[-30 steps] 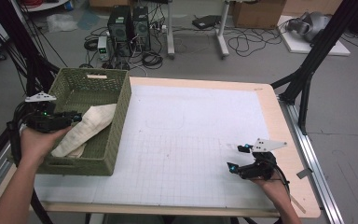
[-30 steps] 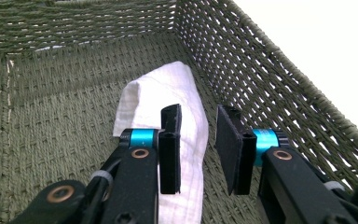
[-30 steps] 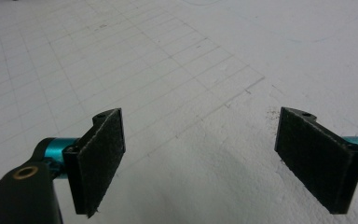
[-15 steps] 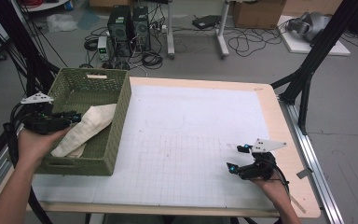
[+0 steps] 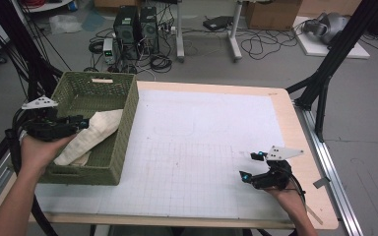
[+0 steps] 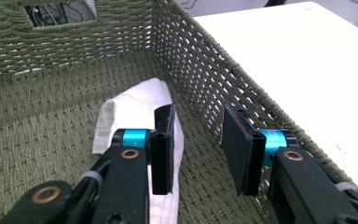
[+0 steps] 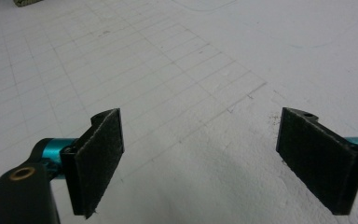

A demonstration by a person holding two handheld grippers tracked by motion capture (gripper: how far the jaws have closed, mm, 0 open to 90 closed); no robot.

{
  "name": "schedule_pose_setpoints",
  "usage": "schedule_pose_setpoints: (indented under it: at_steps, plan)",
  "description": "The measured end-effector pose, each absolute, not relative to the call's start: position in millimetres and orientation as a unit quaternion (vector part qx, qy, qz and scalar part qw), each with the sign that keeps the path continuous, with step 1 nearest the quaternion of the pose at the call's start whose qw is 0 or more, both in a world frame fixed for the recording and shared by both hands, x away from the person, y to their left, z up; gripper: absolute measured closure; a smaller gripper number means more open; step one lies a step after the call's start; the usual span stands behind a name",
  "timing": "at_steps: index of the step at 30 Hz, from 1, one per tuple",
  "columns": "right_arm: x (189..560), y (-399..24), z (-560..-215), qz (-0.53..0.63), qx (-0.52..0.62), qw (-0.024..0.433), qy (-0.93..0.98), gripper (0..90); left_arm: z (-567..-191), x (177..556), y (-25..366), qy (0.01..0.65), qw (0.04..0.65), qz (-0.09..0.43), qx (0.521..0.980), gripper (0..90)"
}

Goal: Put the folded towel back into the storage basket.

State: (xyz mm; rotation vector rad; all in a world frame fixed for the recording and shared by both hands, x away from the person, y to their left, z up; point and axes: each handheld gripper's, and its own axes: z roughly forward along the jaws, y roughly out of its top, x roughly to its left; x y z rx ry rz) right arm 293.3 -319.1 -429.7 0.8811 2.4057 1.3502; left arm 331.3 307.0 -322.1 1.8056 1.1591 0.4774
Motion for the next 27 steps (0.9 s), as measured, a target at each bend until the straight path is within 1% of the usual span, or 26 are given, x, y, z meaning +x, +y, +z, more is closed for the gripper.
schedule_pose_setpoints:
  at_steps: [13,21,25,27]
  plan:
    - [292.8,-319.5,-428.5,0.465,0.303,0.125,0.823,12.7,-319.4,330.5,302.0,0.462,0.461,0.191,0.733,60.2]
    - [292.5,-320.0,-428.1,0.467,0.305,0.127,0.820,12.5,-317.1,329.1,299.2,0.459,0.467,0.194,0.730,51.5]
    - [291.4,-319.7,-427.7,0.468,0.307,0.123,0.820,12.4,-314.8,327.7,297.5,0.457,0.474,0.194,0.727,44.2]
    - [291.6,-319.7,-427.6,0.470,0.306,0.126,0.818,12.3,-313.7,327.1,296.1,0.455,0.476,0.194,0.728,42.1]
